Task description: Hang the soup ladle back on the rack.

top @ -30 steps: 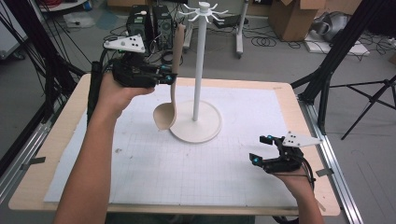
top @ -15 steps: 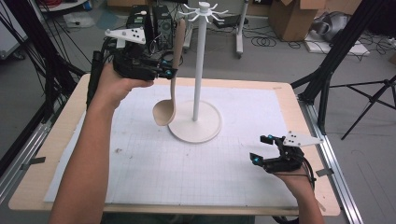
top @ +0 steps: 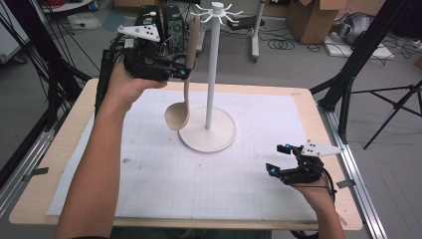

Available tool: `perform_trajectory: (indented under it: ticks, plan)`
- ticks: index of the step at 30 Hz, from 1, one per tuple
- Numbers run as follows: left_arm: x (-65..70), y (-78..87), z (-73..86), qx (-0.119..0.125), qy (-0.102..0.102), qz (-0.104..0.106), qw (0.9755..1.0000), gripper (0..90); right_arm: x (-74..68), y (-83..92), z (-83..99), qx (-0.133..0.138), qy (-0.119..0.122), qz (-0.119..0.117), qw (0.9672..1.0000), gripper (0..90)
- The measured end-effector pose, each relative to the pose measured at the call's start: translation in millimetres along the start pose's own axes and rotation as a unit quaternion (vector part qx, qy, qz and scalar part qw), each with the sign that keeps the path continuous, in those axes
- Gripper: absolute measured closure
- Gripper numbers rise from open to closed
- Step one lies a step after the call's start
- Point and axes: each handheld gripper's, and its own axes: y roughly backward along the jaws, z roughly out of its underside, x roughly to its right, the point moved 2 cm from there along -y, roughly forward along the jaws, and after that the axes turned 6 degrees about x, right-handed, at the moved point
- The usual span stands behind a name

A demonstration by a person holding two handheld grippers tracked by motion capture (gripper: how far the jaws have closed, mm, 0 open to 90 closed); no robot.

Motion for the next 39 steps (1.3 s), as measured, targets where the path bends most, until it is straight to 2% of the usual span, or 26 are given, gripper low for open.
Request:
perform_trajectory:
  ticks: [14,24,27,39]
  plan:
    - [-4.8,-6.1,0.9,-0.014,0.003,-0.01,0.9999,76.2,0.7,0.4,-0.1,0.001,0.002,0.0,1.0,14.5]
    - [-9.1,-7.9,1.8,-0.024,0.007,-0.026,0.9994,76.2,-0.2,0.3,-0.3,0.003,0.001,-0.001,1.0,14.5]
    - [-7.9,-7.3,0.6,-0.017,0.008,-0.022,0.9996,76.2,-0.1,0.7,-0.4,0.003,0.0,-0.001,1.0,14.5]
    - [-6.7,-11.7,-2.5,-0.03,0.001,-0.027,0.9992,76.2,-0.2,1.0,-0.5,0.003,-0.002,-0.001,1.0,14.5]
